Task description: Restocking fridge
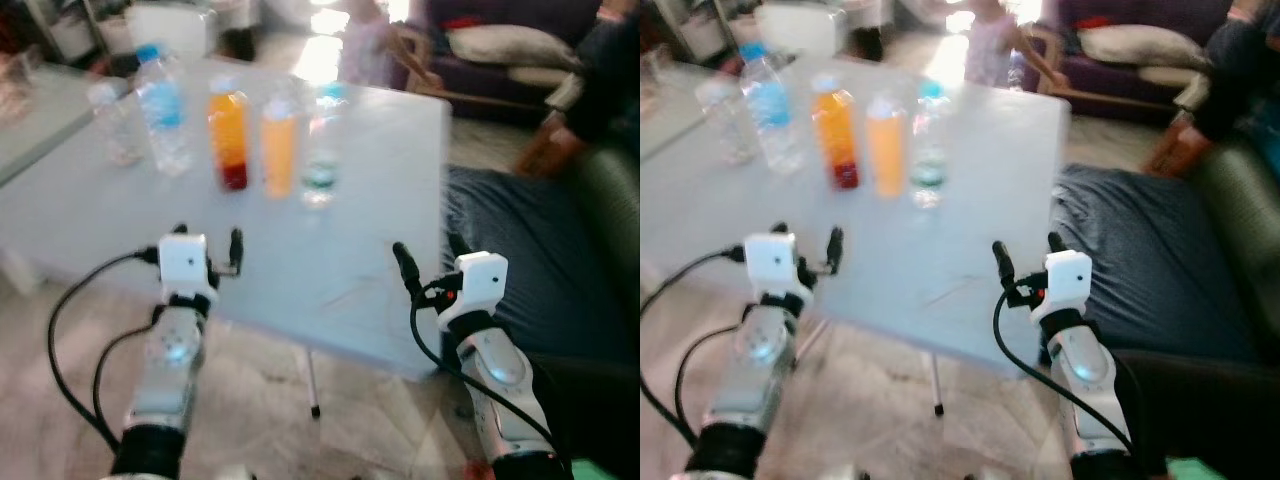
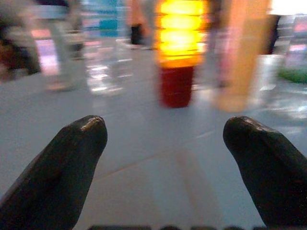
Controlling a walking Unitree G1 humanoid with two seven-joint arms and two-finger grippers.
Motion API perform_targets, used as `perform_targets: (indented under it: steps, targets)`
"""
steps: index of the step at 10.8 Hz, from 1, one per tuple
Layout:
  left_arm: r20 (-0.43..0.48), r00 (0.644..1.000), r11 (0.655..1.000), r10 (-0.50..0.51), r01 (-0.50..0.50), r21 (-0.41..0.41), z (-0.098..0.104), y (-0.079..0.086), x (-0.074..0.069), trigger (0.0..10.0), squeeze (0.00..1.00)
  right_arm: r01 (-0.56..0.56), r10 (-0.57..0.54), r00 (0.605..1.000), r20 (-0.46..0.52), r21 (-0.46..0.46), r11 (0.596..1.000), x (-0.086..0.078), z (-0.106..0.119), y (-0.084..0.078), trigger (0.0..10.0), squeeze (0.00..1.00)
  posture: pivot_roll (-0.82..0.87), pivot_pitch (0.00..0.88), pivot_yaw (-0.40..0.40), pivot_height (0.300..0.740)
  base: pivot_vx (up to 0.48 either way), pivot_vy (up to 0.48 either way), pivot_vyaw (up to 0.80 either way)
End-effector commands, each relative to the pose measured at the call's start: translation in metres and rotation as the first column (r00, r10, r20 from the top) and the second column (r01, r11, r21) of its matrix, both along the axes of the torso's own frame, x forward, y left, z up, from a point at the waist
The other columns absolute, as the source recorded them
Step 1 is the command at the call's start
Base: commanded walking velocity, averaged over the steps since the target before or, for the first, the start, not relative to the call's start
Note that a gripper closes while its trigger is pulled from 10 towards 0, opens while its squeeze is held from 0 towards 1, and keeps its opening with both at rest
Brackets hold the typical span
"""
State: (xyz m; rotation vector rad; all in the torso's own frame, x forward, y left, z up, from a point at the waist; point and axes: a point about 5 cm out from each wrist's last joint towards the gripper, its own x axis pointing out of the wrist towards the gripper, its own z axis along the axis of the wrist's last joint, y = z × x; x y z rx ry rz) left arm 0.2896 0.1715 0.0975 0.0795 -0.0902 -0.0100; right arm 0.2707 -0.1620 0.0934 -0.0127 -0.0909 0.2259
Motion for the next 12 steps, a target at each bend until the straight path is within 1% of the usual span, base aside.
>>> perform_targets:
  steps: [1, 6, 7, 8, 9, 10, 11, 12]
  targets:
    - [-0.001, 0.999, 0.999, 0.033, -0.033, 0.010, 0.001, 0.008, -0.002, 10.0, 0.00, -0.021, 0.021, 0.999, 0.038, -0.001, 1.000, 0.003, 0.009, 0.003, 10.0, 0.00, 0.09, 0.040, -0.047, 0.740, 0.000, 0.000, 0.64]
    - [-0.001, 0.999, 0.999, 0.037, -0.037, 0.016, 0.001, 0.006, -0.002, 10.0, 0.00, -0.008, 0.010, 0.998, 0.064, -0.025, 1.000, 0.005, 0.014, -0.001, 10.0, 0.00, 0.09, 0.041, -0.040, 0.740, 0.000, 0.000, 0.63]
    - [-0.001, 1.000, 1.000, 0.024, -0.024, 0.015, 0.001, 0.005, -0.003, 10.0, 0.00, 0.038, -0.030, 0.995, 0.097, -0.081, 0.996, 0.007, 0.018, -0.006, 10.0, 0.00, 0.09, 0.044, -0.037, 0.740, 0.000, 0.000, 0.00]
    - [-0.002, 1.000, 1.000, 0.015, -0.015, 0.013, 0.001, 0.003, -0.003, 10.0, 0.00, 0.077, -0.065, 0.991, 0.116, -0.102, 0.992, 0.008, 0.021, -0.009, 10.0, 0.00, 0.09, 0.045, -0.038, 0.740, 0.000, 0.000, 0.00]
    - [-0.004, 1.000, 1.000, 0.007, -0.007, 0.012, 0.001, 0.002, -0.004, 10.0, 0.00, 0.133, -0.117, 0.982, 0.148, -0.098, 0.986, 0.012, 0.029, -0.015, 10.0, 0.00, 0.09, 0.053, -0.035, 0.740, 0.000, 0.000, 0.00]
    - [-0.007, 1.000, 1.000, 0.006, -0.006, 0.012, 0.000, 0.002, -0.005, 10.0, 0.00, 0.150, -0.130, 0.976, 0.175, -0.102, 0.983, 0.015, 0.037, -0.019, 10.0, 0.00, 0.09, 0.062, -0.033, 0.740, 0.000, 0.000, 0.00]
    - [-0.018, 1.000, 1.000, 0.005, -0.004, 0.017, -0.001, 0.002, -0.008, 10.0, 0.00, 0.174, -0.150, 0.967, 0.207, -0.105, 0.979, 0.023, 0.051, -0.025, 10.0, 0.00, 0.09, 0.080, -0.025, 0.740, 0.000, 0.000, 0.00]
    - [-0.020, 1.000, 1.000, 0.003, -0.002, 0.021, -0.001, 0.002, -0.010, 10.0, 0.00, 0.178, -0.149, 0.964, 0.222, -0.118, 0.977, 0.029, 0.059, -0.028, 10.0, 0.00, 0.10, 0.090, -0.021, 0.740, 0.000, 0.000, 0.00]
